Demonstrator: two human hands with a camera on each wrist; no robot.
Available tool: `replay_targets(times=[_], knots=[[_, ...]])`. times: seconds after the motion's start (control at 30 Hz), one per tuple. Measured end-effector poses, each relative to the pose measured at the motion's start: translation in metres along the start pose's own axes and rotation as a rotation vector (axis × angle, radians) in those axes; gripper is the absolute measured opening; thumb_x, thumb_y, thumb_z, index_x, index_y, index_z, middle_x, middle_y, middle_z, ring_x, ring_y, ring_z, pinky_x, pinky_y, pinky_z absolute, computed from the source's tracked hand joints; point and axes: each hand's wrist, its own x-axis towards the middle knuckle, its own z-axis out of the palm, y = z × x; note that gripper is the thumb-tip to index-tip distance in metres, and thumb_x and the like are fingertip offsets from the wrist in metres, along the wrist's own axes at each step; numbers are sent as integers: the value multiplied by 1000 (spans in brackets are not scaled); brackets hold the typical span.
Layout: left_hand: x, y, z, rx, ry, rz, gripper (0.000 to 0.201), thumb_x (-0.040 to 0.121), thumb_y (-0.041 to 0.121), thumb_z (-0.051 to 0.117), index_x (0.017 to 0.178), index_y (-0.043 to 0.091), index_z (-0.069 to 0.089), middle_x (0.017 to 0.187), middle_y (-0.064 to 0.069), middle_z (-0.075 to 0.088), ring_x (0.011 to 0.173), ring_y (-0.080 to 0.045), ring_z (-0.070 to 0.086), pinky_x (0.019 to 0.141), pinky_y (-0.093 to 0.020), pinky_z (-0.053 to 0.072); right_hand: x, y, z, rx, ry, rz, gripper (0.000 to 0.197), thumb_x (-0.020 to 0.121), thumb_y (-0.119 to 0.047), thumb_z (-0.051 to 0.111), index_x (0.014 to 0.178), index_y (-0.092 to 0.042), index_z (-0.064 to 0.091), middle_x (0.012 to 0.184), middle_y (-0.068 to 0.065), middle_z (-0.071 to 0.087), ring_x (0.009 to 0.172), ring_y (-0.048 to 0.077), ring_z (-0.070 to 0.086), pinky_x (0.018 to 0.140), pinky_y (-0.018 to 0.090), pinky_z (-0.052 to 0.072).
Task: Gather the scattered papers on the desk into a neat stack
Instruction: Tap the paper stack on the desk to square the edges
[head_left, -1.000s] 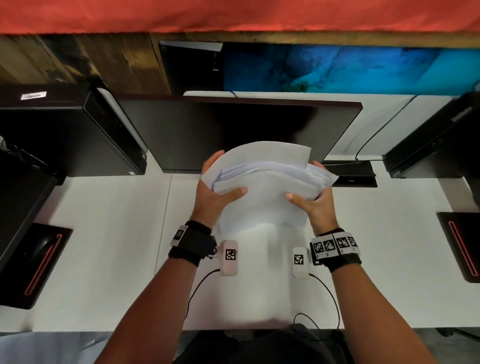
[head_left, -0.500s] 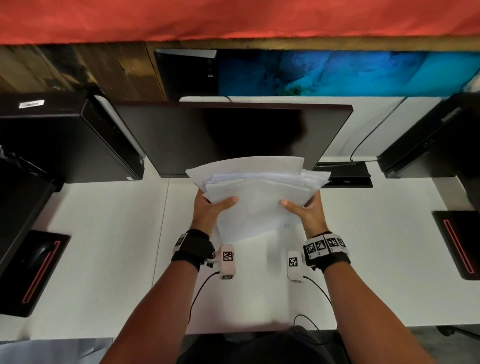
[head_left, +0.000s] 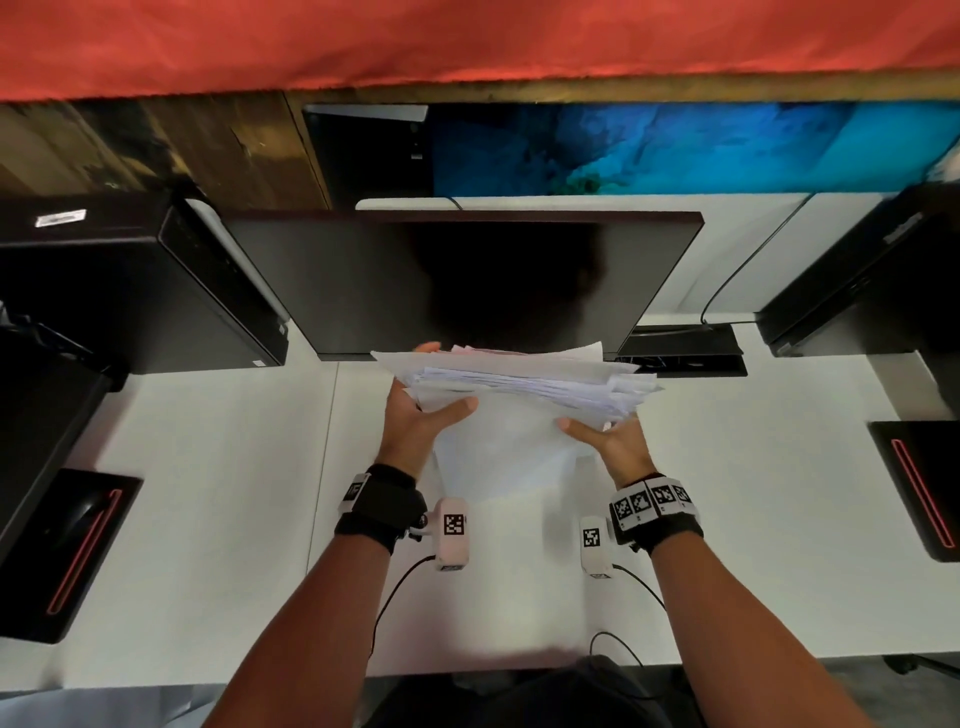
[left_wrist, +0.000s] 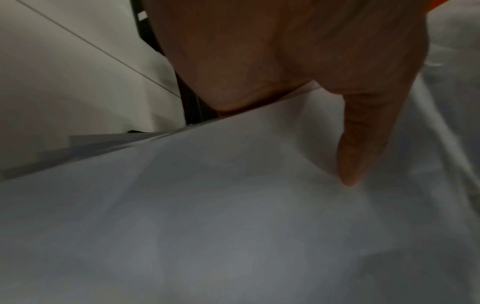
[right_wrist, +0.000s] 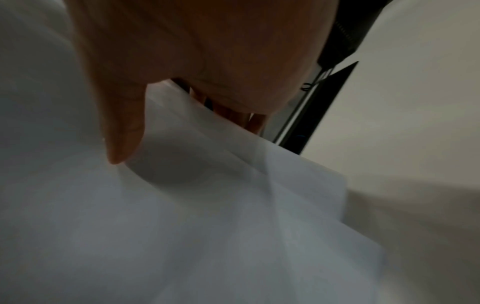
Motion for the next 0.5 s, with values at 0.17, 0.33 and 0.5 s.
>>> replay_targets(times=[0.17, 0.33, 0.5], knots=[[-1, 7, 9, -66, 44, -5, 71, 75, -9, 80, 136, 7, 49, 124, -17, 67, 114, -33, 67, 95, -47, 56, -4, -15, 6, 145, -60, -65, 58, 73, -11, 86, 124, -16, 61, 119, 4, 71, 114, 21, 67, 99, 41, 52], [-2, 1, 17, 72, 105, 11, 34, 90, 13, 73, 122, 5, 66, 114, -9, 74, 110, -27, 69, 100, -51, 53, -11, -16, 22, 41, 122, -41, 29, 81, -36, 77, 94, -11, 71, 89, 3, 74, 83, 19, 70, 83, 49, 58], [-29, 15, 37, 173, 190, 240, 31, 100, 15, 59, 126, 0, 64, 110, -4, 73, 111, -17, 67, 91, -23, 55, -32, -33, 47, 133, 267, -185, 17, 95, -22, 64, 79, -28, 65, 66, -8, 63, 65, -3, 54, 68, 19, 49]])
